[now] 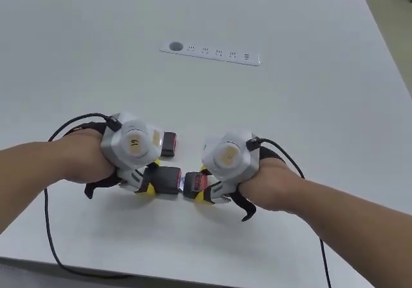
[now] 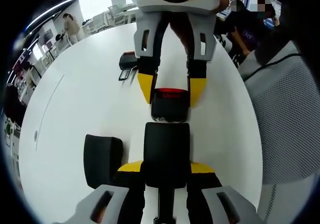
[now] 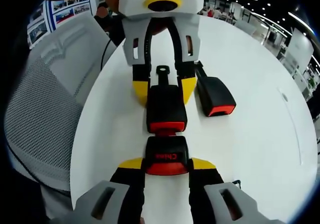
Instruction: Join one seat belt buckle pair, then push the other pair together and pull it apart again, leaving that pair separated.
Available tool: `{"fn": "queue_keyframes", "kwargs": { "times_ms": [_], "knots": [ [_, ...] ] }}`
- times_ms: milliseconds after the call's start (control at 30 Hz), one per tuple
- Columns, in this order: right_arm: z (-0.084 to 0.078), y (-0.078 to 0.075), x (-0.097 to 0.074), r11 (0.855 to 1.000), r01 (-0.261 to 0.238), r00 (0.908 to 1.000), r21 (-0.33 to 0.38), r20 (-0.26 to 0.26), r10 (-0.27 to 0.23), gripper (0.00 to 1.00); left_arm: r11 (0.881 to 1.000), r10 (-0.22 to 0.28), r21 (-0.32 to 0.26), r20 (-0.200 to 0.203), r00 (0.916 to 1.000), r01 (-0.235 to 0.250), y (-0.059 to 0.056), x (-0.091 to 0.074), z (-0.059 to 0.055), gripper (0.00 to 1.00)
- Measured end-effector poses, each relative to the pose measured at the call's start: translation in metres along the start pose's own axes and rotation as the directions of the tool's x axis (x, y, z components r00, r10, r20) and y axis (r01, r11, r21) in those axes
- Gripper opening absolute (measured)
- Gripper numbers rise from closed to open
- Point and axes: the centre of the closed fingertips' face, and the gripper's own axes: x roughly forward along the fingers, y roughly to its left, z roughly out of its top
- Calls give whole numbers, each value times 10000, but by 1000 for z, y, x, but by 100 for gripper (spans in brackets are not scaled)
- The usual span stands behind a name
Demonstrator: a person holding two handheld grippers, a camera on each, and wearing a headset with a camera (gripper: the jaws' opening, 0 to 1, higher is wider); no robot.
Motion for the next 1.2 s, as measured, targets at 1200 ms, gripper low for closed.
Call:
{"fn": "queue_keyframes", "kwargs": {
  "times_ms": [1200],
  "knots": [
    [14,5,-7,9999,114,9997,48,207,-115,36,9899,1017,-1037,493,9936,-962,10,-12,2,47]
  ]
}}
